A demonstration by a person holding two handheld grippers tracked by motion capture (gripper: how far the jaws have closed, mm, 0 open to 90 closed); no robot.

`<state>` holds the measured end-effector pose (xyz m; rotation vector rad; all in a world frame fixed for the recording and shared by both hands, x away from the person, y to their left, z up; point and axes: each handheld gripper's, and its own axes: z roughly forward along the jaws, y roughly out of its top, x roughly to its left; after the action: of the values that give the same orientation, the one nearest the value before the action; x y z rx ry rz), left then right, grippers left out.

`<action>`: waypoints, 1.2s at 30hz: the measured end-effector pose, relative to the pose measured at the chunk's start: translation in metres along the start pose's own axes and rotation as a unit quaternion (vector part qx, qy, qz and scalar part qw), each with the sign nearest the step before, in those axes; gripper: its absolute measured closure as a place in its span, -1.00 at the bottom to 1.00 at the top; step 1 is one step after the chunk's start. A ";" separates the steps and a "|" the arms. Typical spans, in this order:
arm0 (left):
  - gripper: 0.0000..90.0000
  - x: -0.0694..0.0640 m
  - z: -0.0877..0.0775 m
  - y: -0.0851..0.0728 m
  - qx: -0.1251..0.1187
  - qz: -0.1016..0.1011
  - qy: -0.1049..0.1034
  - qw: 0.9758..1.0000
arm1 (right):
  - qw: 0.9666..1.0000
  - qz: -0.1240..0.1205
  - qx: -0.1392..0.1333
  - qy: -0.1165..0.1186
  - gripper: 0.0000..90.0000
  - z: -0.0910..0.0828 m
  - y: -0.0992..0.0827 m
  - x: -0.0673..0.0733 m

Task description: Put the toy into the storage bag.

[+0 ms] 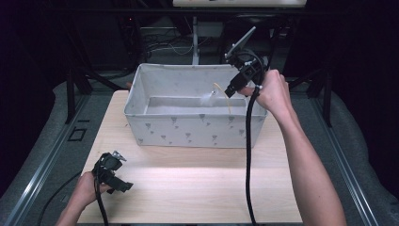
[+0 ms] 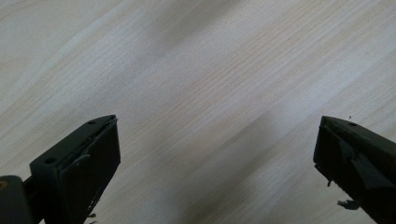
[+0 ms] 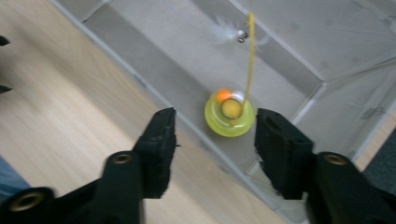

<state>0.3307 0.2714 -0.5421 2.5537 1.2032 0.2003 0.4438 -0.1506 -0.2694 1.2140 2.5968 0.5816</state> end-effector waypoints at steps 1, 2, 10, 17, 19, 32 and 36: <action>-0.98 0.000 0.000 0.000 0.000 0.000 0.000 1.000 | 1.000 -0.002 -0.004 0.002 -0.15 0.000 -0.005 0.004; -0.98 0.000 0.000 0.000 0.000 0.000 0.000 1.000 | 1.000 -0.002 -0.011 0.005 -0.24 0.000 -0.010 0.008; -0.98 0.000 0.000 0.000 0.001 0.000 0.000 1.000 | 0.999 -0.002 -0.020 0.028 -0.70 0.026 -0.070 0.028; -0.99 -0.001 0.001 0.001 0.003 0.000 0.000 1.000 | 0.998 0.020 -0.017 0.054 -0.78 0.068 -0.131 0.040; -0.99 -0.001 0.002 0.001 0.003 0.001 0.000 1.000 | 0.998 0.026 -0.019 0.061 -0.79 0.078 -0.142 0.041; -0.99 -0.001 0.003 0.001 0.007 0.002 -0.001 1.000 | 0.998 0.030 -0.007 0.061 -0.81 0.121 -0.189 0.049; -0.99 -0.001 0.003 0.001 0.005 0.002 -0.001 1.000 | 0.997 0.036 -0.008 0.064 -0.82 0.124 -0.190 0.049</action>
<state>0.3318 0.2694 -0.5444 2.5649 1.2006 0.1947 0.3258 -0.1912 -0.4657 1.3115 2.6550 0.7141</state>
